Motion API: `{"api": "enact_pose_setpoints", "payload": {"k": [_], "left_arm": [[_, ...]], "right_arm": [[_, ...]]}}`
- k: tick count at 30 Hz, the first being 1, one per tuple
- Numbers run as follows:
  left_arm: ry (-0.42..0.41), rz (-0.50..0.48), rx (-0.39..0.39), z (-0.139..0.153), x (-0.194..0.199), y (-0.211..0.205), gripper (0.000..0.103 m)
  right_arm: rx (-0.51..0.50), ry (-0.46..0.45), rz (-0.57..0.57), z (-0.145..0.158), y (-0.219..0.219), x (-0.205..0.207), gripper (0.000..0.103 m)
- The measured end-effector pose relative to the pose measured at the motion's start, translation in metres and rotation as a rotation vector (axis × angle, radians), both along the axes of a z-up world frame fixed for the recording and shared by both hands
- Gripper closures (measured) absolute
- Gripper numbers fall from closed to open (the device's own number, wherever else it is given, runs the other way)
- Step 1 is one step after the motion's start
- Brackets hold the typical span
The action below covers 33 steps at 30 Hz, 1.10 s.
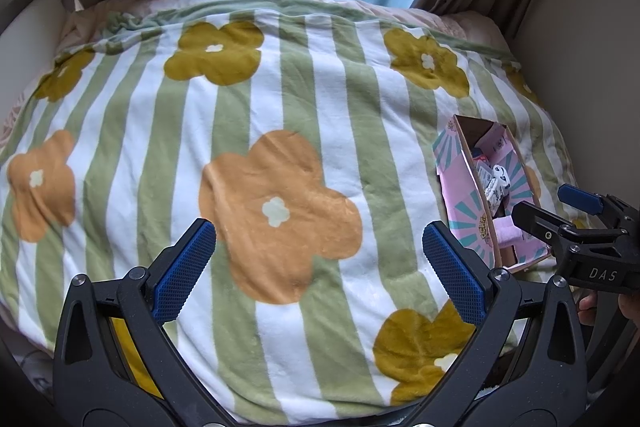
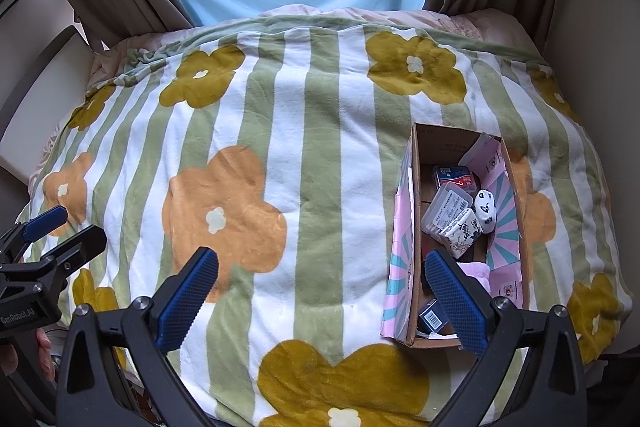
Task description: Organize objects
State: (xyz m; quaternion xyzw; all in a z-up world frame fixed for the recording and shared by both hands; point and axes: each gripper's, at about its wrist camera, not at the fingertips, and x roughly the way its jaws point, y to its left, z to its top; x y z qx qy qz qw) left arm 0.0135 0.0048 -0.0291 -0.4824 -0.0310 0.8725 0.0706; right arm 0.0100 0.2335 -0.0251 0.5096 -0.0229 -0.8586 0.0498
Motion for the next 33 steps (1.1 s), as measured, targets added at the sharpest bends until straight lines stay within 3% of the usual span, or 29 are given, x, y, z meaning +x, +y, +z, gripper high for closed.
{"api": "enact_pose_setpoints", "payload": {"k": [19,28,33], "left_arm": [[0.003,0.003,-0.027,-0.003,-0.009,-0.006,0.0],[0.052,0.016,-0.044,0.005,-0.009,-0.008,0.0],[0.055,0.026,-0.016,0.005,-0.012,-0.01,0.0]], "right_arm": [[0.005,0.0,0.001,-0.001,0.0,-0.003,0.0],[0.013,-0.002,-0.003,-0.001,0.003,-0.008,0.0],[0.016,-0.001,-0.005,-0.002,0.004,-0.011,0.0]]}}
